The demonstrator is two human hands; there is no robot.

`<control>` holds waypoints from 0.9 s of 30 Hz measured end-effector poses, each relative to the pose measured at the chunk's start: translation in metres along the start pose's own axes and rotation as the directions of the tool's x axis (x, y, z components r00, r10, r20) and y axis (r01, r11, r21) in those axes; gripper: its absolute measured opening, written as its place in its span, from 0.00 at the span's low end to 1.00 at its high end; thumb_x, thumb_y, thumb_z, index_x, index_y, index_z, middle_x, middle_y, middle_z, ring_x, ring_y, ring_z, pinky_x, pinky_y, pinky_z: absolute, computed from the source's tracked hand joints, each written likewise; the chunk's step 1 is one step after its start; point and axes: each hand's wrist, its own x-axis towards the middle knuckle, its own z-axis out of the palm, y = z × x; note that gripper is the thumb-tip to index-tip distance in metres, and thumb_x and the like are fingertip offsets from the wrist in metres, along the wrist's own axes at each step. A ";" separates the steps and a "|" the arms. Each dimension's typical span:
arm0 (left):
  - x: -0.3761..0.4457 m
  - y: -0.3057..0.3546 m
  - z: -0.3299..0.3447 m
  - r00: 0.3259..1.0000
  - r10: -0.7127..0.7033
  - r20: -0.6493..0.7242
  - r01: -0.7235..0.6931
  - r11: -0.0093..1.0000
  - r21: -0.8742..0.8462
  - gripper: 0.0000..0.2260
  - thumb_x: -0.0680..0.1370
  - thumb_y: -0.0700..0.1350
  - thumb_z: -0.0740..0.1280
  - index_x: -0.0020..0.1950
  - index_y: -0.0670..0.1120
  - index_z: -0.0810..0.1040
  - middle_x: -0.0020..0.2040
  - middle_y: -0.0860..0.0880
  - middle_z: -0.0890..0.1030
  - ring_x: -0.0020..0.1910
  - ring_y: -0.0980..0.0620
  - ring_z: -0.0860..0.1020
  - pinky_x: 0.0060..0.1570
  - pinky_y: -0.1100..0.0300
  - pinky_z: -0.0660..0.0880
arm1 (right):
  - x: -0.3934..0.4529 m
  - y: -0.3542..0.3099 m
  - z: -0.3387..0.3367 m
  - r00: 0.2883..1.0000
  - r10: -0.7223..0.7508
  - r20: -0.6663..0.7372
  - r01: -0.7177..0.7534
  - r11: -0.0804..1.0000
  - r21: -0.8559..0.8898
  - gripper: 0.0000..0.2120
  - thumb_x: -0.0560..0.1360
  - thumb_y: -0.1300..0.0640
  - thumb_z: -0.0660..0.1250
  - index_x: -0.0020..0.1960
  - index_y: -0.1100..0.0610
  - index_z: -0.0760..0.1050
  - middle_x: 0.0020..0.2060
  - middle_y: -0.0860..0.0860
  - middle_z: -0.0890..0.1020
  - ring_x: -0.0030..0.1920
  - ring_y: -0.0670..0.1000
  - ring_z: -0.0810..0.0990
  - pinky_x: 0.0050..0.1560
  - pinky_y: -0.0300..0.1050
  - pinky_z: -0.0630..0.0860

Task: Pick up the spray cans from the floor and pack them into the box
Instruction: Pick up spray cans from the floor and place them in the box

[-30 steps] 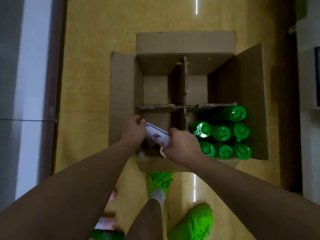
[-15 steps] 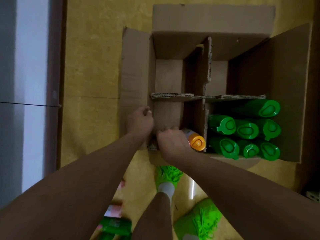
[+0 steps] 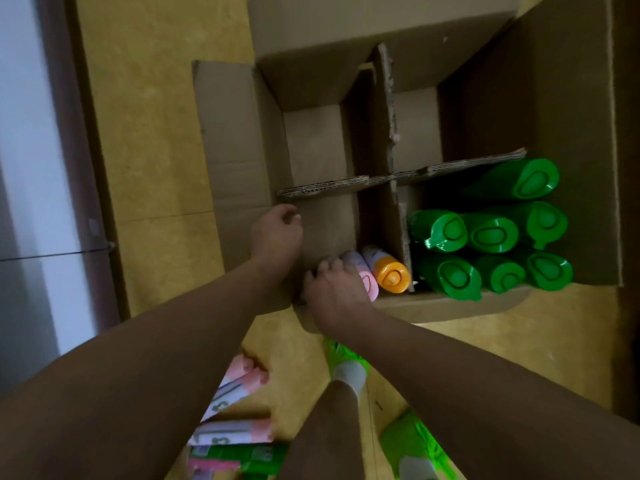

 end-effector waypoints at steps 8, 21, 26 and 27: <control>-0.030 0.050 0.026 0.948 0.304 0.090 -0.317 0.903 0.292 0.16 0.81 0.51 0.64 0.68 0.49 0.78 0.62 0.48 0.82 0.63 0.47 0.77 0.66 0.54 0.71 | -0.050 0.052 -0.008 0.885 0.329 -0.329 -0.233 0.926 0.298 0.23 0.68 0.49 0.73 0.60 0.56 0.76 0.59 0.59 0.76 0.57 0.62 0.75 0.55 0.55 0.74; -0.117 0.137 0.130 0.630 0.749 0.205 -0.745 0.509 0.431 0.23 0.79 0.59 0.61 0.69 0.47 0.76 0.63 0.44 0.78 0.62 0.43 0.75 0.62 0.48 0.73 | -0.173 0.135 0.011 0.567 0.687 -0.454 -0.439 0.719 0.539 0.31 0.72 0.49 0.70 0.73 0.55 0.69 0.70 0.60 0.70 0.70 0.63 0.67 0.68 0.61 0.67; -0.177 0.133 0.185 0.405 0.827 0.389 -0.861 0.201 0.468 0.25 0.79 0.58 0.62 0.73 0.46 0.73 0.73 0.40 0.71 0.72 0.37 0.67 0.69 0.41 0.65 | -0.235 0.177 0.060 0.466 0.816 -0.342 -0.557 0.571 0.603 0.35 0.74 0.48 0.68 0.77 0.55 0.62 0.74 0.61 0.65 0.72 0.63 0.63 0.69 0.61 0.64; -0.190 0.130 0.198 0.373 0.823 0.430 -0.876 0.159 0.456 0.26 0.79 0.58 0.62 0.73 0.47 0.72 0.74 0.41 0.70 0.73 0.38 0.65 0.69 0.41 0.64 | -0.249 0.184 0.072 0.447 0.840 -0.309 -0.580 0.535 0.614 0.35 0.75 0.47 0.67 0.78 0.54 0.59 0.75 0.61 0.63 0.73 0.63 0.62 0.70 0.61 0.63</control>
